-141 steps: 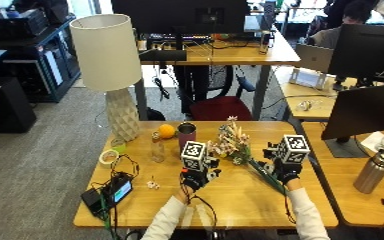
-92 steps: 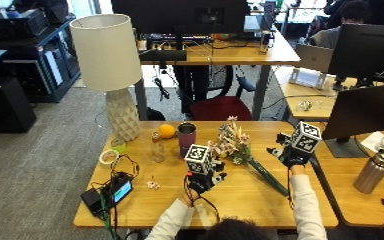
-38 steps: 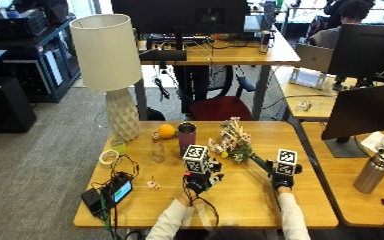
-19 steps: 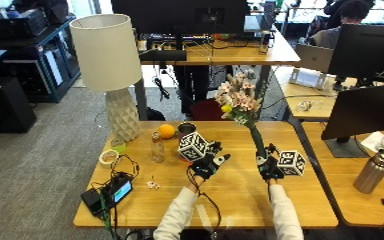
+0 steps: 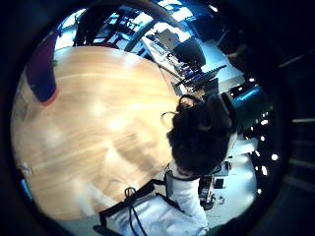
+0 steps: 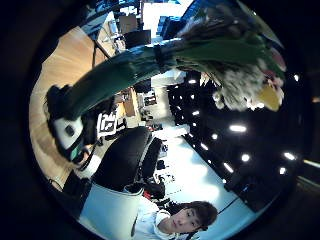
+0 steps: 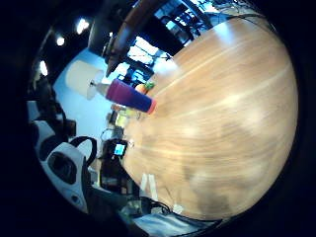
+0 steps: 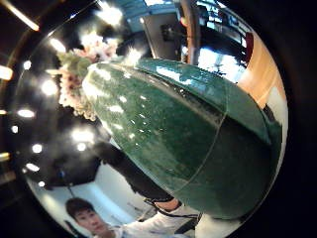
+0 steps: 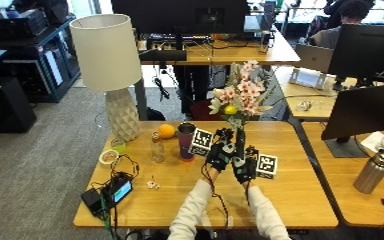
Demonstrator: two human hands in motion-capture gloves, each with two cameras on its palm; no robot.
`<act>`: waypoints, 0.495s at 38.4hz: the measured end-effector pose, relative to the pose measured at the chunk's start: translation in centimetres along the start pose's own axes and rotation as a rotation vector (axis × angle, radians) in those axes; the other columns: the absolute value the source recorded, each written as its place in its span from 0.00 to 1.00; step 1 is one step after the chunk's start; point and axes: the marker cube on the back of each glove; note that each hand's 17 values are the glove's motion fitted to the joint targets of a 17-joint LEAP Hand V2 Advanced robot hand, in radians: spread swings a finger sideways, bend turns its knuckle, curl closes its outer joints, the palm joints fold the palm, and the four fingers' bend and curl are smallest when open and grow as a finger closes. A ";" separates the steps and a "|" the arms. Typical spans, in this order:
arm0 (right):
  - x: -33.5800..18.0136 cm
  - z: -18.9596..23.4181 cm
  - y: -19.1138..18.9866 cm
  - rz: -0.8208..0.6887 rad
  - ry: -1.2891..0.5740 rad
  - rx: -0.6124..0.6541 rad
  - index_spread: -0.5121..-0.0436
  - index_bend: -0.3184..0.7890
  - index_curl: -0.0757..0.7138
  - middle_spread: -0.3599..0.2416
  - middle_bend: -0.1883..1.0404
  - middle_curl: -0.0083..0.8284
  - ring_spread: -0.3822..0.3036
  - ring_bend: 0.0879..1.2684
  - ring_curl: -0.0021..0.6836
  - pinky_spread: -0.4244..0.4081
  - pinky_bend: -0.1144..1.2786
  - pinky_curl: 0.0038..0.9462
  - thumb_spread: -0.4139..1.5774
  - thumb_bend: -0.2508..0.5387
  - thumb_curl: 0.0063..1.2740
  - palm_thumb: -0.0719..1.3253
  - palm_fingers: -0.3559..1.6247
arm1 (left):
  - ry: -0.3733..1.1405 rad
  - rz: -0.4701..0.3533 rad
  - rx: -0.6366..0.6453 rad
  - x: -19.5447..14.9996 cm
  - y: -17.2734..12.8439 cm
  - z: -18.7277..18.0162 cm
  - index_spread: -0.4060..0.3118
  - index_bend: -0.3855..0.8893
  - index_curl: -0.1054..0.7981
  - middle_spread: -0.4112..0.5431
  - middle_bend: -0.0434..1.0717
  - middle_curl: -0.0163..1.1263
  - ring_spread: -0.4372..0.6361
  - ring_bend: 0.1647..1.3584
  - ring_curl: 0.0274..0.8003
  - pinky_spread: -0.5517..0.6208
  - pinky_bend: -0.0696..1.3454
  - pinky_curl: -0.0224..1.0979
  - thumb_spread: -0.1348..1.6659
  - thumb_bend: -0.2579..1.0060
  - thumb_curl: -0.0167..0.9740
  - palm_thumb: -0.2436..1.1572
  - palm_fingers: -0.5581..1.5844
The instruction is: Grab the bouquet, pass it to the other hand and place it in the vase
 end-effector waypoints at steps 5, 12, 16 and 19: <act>-0.1 2.3 1.4 -0.121 -0.049 -0.046 0.70 0.70 0.79 0.36 0.84 0.75 0.29 0.77 0.80 0.21 0.61 0.53 0.58 0.29 0.44 0.76 0.88 | 0.051 0.074 0.035 1.1 -0.1 0.2 0.54 0.47 0.54 0.55 0.19 0.23 0.48 0.32 0.37 0.57 0.31 0.34 0.62 0.19 0.33 0.34 0.49; -0.9 4.5 4.2 -0.037 -0.106 -0.119 0.71 0.70 0.81 0.36 0.84 0.75 0.29 0.78 0.80 0.21 0.61 0.53 0.57 0.29 0.46 0.76 0.88 | 0.121 0.077 0.168 1.3 0.6 -0.3 0.40 0.42 0.53 0.33 0.26 0.28 0.25 0.34 0.37 0.35 0.36 0.34 0.61 0.21 0.35 0.41 0.73; -1.2 5.2 5.0 -0.058 -0.105 -0.156 0.71 0.69 0.82 0.36 0.84 0.75 0.29 0.78 0.80 0.21 0.62 0.53 0.57 0.29 0.47 0.75 0.88 | 0.082 0.100 0.289 1.1 0.7 -1.0 0.29 0.45 0.56 0.20 0.43 0.35 0.14 0.34 0.40 0.20 0.38 0.36 0.61 0.25 0.39 0.53 0.95; -0.8 5.6 5.1 -0.120 -0.099 -0.189 0.71 0.69 0.82 0.37 0.84 0.75 0.30 0.78 0.80 0.21 0.62 0.53 0.56 0.29 0.48 0.75 0.88 | 0.039 0.129 0.352 0.8 0.6 -1.4 0.26 0.44 0.57 0.15 0.43 0.36 0.11 0.36 0.43 0.17 0.40 0.37 0.60 0.22 0.39 0.52 0.87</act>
